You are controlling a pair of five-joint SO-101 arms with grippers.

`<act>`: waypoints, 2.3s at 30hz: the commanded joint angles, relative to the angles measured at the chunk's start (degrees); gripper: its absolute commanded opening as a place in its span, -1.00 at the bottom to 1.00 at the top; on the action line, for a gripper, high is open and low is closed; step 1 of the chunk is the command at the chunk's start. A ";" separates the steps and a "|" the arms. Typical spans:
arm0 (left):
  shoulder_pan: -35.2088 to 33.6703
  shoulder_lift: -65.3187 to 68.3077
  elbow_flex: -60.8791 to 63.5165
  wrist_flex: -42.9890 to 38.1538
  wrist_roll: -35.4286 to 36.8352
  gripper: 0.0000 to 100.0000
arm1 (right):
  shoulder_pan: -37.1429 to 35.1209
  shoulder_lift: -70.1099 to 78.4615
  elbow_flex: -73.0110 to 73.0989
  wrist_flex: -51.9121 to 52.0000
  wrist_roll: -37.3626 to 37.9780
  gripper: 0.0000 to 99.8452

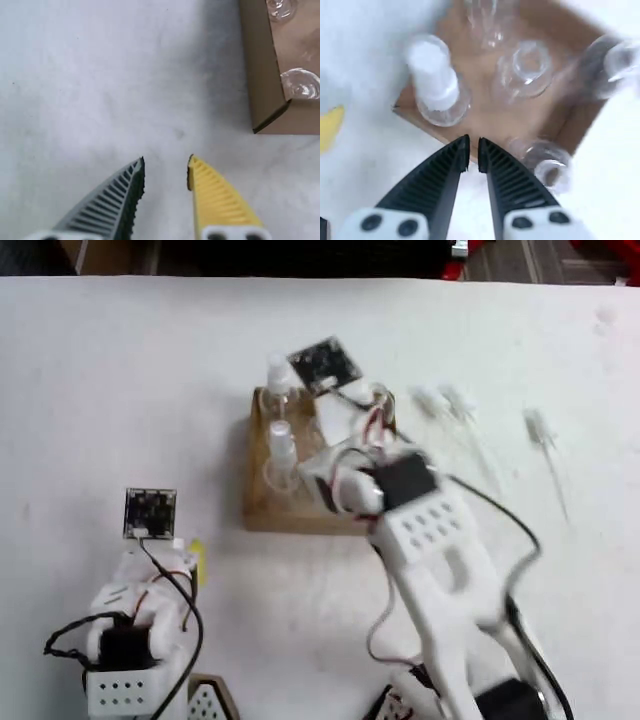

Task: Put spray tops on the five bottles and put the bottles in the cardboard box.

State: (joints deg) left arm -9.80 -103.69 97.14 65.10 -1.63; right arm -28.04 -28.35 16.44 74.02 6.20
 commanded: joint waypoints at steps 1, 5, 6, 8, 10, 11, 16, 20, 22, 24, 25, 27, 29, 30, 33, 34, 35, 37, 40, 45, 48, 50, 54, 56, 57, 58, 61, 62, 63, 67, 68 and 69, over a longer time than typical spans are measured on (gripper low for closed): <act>-0.40 -0.57 -0.18 0.26 -0.62 -0.73 | 7.34 -5.93 -10.81 5.14 2.29 -0.96; -0.40 -0.57 -0.18 0.26 -0.62 -0.73 | 19.91 -0.57 -19.52 8.66 4.04 -0.96; -0.40 -0.57 -0.18 0.26 -0.62 -0.73 | 22.29 1.98 -21.19 9.10 5.89 -0.96; -0.40 -0.57 -0.18 0.26 -0.62 -0.73 | 25.54 7.87 -24.09 9.27 9.32 -0.96; -0.40 -0.57 -0.18 0.26 -0.62 -0.73 | 26.86 14.73 -26.90 9.10 13.71 -0.96; -0.40 -0.57 -0.18 0.26 -0.62 -0.73 | 27.03 18.15 -28.40 9.10 16.18 -0.96; -0.40 -0.57 -0.18 0.26 -0.62 -0.73 | 28.70 35.65 -39.82 9.19 20.84 -0.95; -0.40 -0.57 -0.18 0.26 -0.62 -0.73 | 30.11 48.40 -51.16 9.54 21.01 -0.80; -0.40 -0.57 -0.18 0.26 -0.62 -0.73 | 30.55 54.02 -56.53 9.63 21.01 -0.73; -0.40 -0.57 -0.18 0.26 -0.62 -0.73 | 30.73 59.30 -61.71 9.63 22.59 -0.72; -0.40 -0.57 -0.18 0.26 -0.62 -0.73 | 30.64 61.76 -63.74 9.63 23.91 -0.72; -0.40 -0.57 -0.18 0.26 -0.62 -0.73 | 30.37 66.51 -67.87 9.63 25.49 -0.72; -0.40 -0.57 -0.18 0.26 -0.62 -0.73 | 30.20 70.64 -71.56 9.63 26.29 -0.72; -0.40 -0.57 -0.18 0.26 -0.62 -0.73 | 30.20 72.75 -73.49 9.54 26.29 -0.72; -0.40 -0.57 -0.18 0.26 -0.62 -0.73 | 30.64 78.73 -78.77 9.54 26.29 -0.72; -0.40 -0.57 -0.18 0.26 -0.62 -0.73 | 30.90 80.66 -80.35 9.54 26.29 -0.71; -0.40 -0.57 -0.18 0.26 -0.62 -0.73 | 30.99 82.59 -81.85 9.54 26.29 -0.71; -0.40 -0.57 -0.18 0.26 -0.62 -0.73 | 30.99 86.11 -85.19 9.27 26.37 -0.71; -0.40 -0.57 -0.18 0.26 -0.62 -0.73 | 30.99 90.51 -90.99 9.19 26.37 -0.71; -0.40 -0.57 -0.18 0.26 -0.62 -0.73 | 30.73 96.13 -98.11 9.19 26.37 -0.71; -0.40 -0.57 -0.18 0.26 -0.62 -0.73 | 30.46 98.59 -99.78 8.40 27.16 -0.71; -0.40 -0.57 -0.18 0.26 -0.62 -0.73 | 30.37 100.00 -100.04 7.96 30.15 -0.72; -0.40 -0.57 -0.18 0.26 -0.62 -0.73 | 30.81 101.49 -100.13 8.40 32.35 -0.83; -0.40 -0.57 -0.18 0.26 -0.62 -0.73 | 31.87 101.05 -100.40 9.45 32.26 -0.98; -0.40 -0.57 -0.18 0.26 -0.62 -0.73 | 32.31 100.18 -100.40 10.68 32.26 -0.97; -0.40 -0.57 -0.18 0.26 -0.62 -0.73 | 32.75 99.21 -100.40 12.62 32.26 -0.93; -0.40 -0.57 -0.18 0.26 -0.62 -0.73 | 33.54 96.75 -100.31 20.70 32.18 -0.95; -0.40 -0.57 -0.18 0.26 -0.62 -0.73 | 33.54 96.13 -100.31 23.78 32.18 -0.96; -0.40 -0.57 -0.18 0.26 -0.62 -0.73 | 33.71 95.60 -99.78 25.45 32.18 -0.97; -0.40 -0.57 -0.18 0.26 -0.62 -0.73 | 36.79 95.08 -99.60 25.19 30.42 -0.96; -0.40 -0.57 -0.18 0.26 -0.62 -0.73 | 37.32 94.90 -99.43 25.27 30.77 -0.91; -0.40 -0.57 -0.18 0.26 -0.62 -0.73 | 38.11 94.73 -98.81 25.27 30.95 -0.83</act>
State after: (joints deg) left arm -9.80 -103.69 97.14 65.10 -1.63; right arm 7.38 70.90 -82.02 97.32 37.67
